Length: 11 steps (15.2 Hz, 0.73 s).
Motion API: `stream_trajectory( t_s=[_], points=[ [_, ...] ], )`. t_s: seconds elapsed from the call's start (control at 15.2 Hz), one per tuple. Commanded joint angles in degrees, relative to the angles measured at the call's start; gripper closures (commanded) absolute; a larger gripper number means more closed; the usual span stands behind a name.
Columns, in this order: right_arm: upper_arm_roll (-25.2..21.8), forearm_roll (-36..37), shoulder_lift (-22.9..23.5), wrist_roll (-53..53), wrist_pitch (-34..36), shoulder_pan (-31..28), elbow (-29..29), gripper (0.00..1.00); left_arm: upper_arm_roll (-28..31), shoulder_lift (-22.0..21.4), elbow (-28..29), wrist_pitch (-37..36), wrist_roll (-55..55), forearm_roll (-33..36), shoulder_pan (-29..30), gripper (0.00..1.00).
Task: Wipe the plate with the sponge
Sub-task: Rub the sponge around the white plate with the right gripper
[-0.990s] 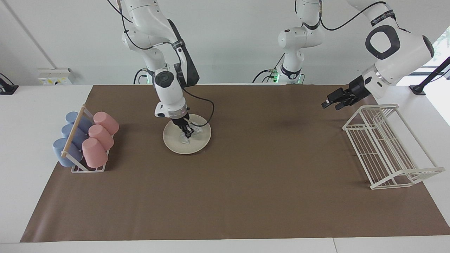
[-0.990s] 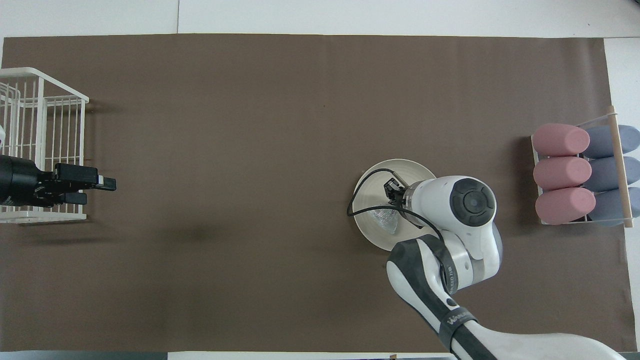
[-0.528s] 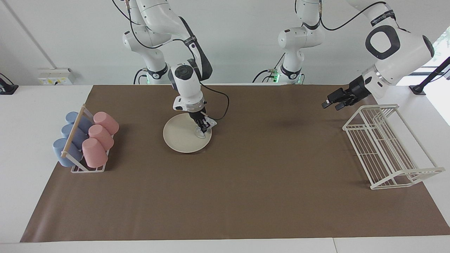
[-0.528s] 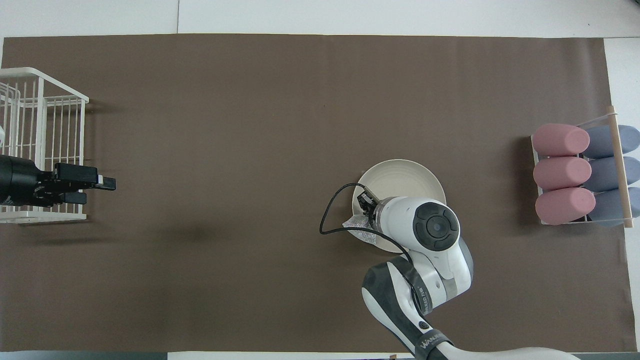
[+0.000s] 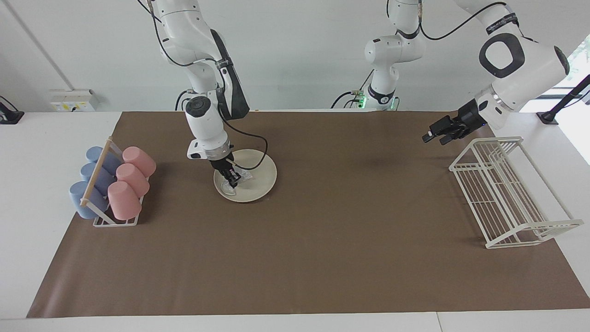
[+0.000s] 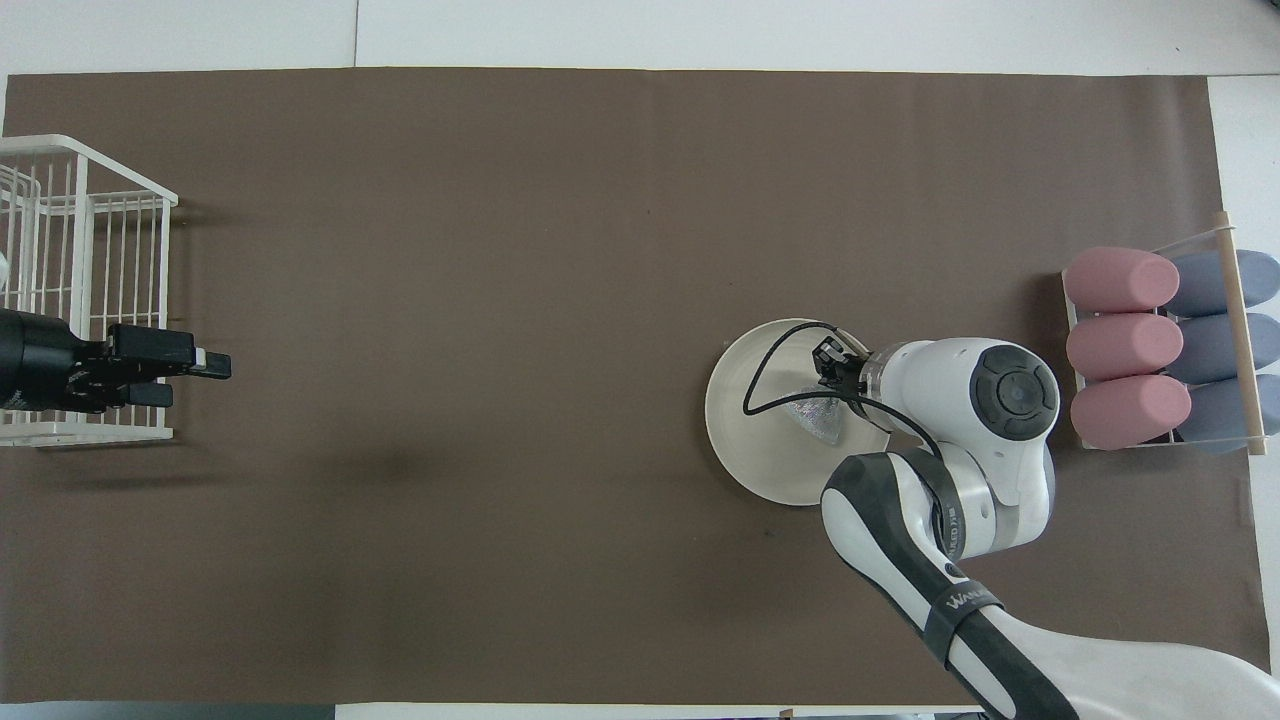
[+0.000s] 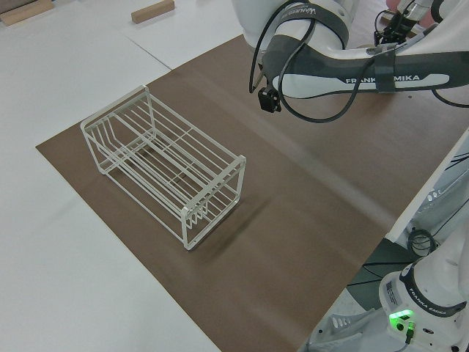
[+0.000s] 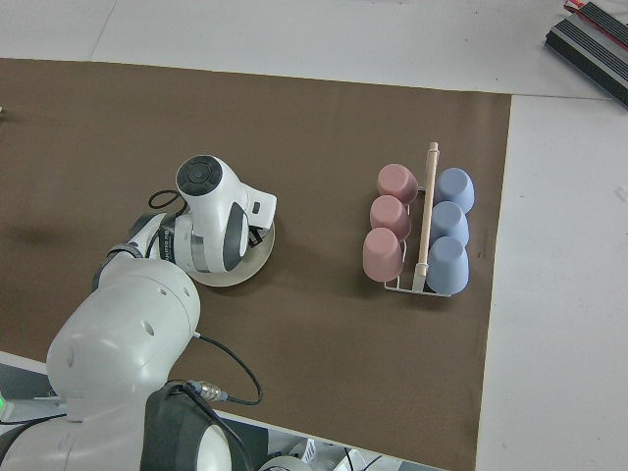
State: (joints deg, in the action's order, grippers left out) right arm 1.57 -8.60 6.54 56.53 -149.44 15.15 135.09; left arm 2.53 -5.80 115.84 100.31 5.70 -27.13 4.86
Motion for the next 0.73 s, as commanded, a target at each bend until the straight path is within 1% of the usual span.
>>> stream_trajectory(
  t_s=[0.0, 0.2, 0.26, 0.53, 0.59, 0.66],
  points=[
    [0.45, -0.98, 1.82, 5.23, -0.68, 3.81, 1.76, 1.0, 0.28, -0.53, 0.35, 0.94, -1.22, 1.55, -0.73, 0.0],
    [0.45, -0.98, 1.81, 14.63, -1.2, 9.78, 1.76, 1.0, 0.28, -0.53, 0.35, 0.94, -1.22, 1.55, -0.73, 0.0],
    [0.37, -0.98, 1.9, 16.41, -1.55, 10.85, 1.67, 1.0, 0.28, -0.62, 0.44, 1.03, -1.22, 1.55, -0.73, 0.0],
    [0.36, -0.98, 1.9, 16.68, -1.03, 10.42, 1.06, 1.0, 0.28, -0.62, 0.44, 1.12, -1.22, 1.55, -0.73, 0.0],
    [0.45, -1.15, 1.55, 18.78, -0.42, 10.33, -0.25, 1.0, 0.28, -0.62, 0.44, 1.21, -1.22, 1.55, -0.73, 0.0],
    [0.45, -1.59, 1.03, 24.63, 3.33, 10.86, -4.44, 1.0, 0.28, -0.53, 0.44, 1.21, -1.22, 1.55, -0.73, 0.0]
  ],
)
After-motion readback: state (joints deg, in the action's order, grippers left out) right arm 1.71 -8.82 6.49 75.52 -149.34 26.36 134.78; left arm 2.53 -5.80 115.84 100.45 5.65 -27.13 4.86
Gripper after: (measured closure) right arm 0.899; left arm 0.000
